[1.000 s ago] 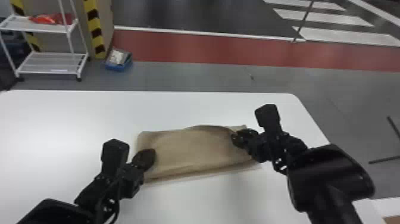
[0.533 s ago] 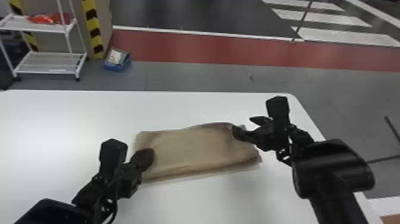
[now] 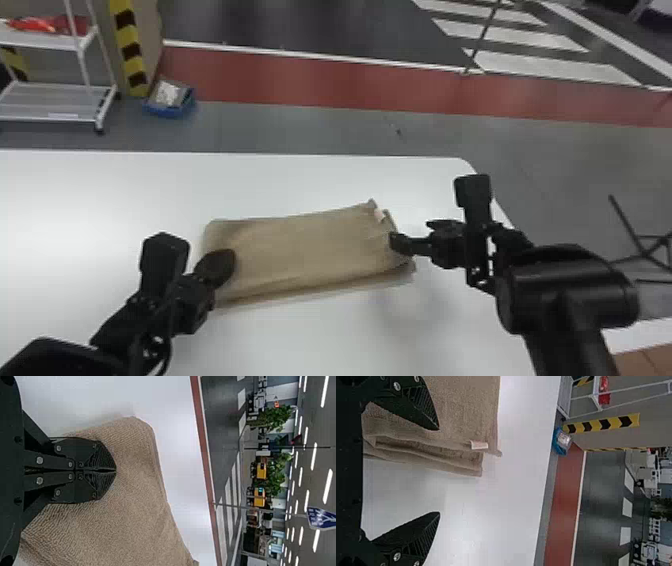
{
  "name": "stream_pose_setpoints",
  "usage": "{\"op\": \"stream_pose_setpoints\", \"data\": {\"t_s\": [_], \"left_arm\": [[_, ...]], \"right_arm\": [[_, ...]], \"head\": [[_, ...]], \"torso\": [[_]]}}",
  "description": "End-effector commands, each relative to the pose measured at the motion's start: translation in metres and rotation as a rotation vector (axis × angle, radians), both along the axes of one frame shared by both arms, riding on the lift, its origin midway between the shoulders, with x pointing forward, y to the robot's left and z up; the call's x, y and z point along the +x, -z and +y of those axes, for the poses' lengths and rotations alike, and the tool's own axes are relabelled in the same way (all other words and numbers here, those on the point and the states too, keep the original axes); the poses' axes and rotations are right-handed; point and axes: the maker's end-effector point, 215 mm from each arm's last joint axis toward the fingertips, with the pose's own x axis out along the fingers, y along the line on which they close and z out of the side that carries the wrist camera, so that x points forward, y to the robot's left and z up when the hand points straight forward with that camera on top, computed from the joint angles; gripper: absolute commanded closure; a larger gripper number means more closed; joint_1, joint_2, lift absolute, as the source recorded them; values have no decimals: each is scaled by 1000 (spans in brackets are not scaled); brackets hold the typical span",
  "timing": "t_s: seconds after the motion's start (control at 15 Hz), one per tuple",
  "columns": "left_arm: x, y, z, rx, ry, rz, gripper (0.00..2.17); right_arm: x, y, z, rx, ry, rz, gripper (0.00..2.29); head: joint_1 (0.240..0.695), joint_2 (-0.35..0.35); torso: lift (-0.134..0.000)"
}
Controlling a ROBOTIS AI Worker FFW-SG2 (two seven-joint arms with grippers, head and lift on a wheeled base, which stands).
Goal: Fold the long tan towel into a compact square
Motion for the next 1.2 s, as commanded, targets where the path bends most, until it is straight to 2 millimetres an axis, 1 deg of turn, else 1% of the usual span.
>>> {"op": "stream_pose_setpoints", "data": {"t_s": [0.0, 0.07, 0.2, 0.33, 0.47, 0.53, 0.67, 0.73, 0.8, 0.87, 1.0, 1.07, 1.13], "left_arm": [[-2, 2, -1, 1, 4, 3, 1997], [-1, 2, -1, 4, 4, 4, 1997], [0, 1, 1, 4, -1, 2, 1997], [0, 0, 1, 2, -1, 1, 1997], [0, 0, -3, 2, 6, 0, 1997], [-1, 3, -5, 4, 10, 5, 1997], [-1, 4, -5, 4, 10, 5, 1997], [-1, 4, -5, 4, 10, 5, 1997], [0, 3, -5, 4, 9, 5, 1997], [-1, 5, -3, 6, 4, 7, 1997], [-1, 6, -1, 6, 1, 8, 1997], [-1, 5, -2, 4, 2, 4, 1997], [0, 4, -1, 5, -1, 2, 1997]], "right_arm": [[16, -9, -11, -7, 34, -14, 134], [14, -10, -13, 18, 42, -13, 137], [2, -4, -13, 68, 62, 35, 154], [-14, 10, -10, 94, 78, 115, 194], [-24, 19, 4, 138, 75, 164, 215], [-23, 17, 14, 159, 65, 166, 215], [-18, 14, 26, 178, 56, 154, 215], [-16, 12, 30, 189, 54, 149, 218], [-15, 12, 31, 188, 58, 147, 218], [-12, 7, 32, 198, 56, 141, 218], [-14, 6, 38, 224, 57, 172, 221], [-17, 4, 40, 227, 60, 193, 282], [-25, 3, 43, 234, 62, 224, 316]], "head": [[695, -248], [695, -254], [695, -263], [695, -265], [695, -265], [695, -263], [695, -256], [695, -251], [695, -246], [695, -240], [695, -230], [695, -227], [695, -224]], "torso": [[-123], [-123], [-123], [-123], [-123], [-123], [-123], [-123], [-123], [-123], [-123], [-123], [-123]]}}
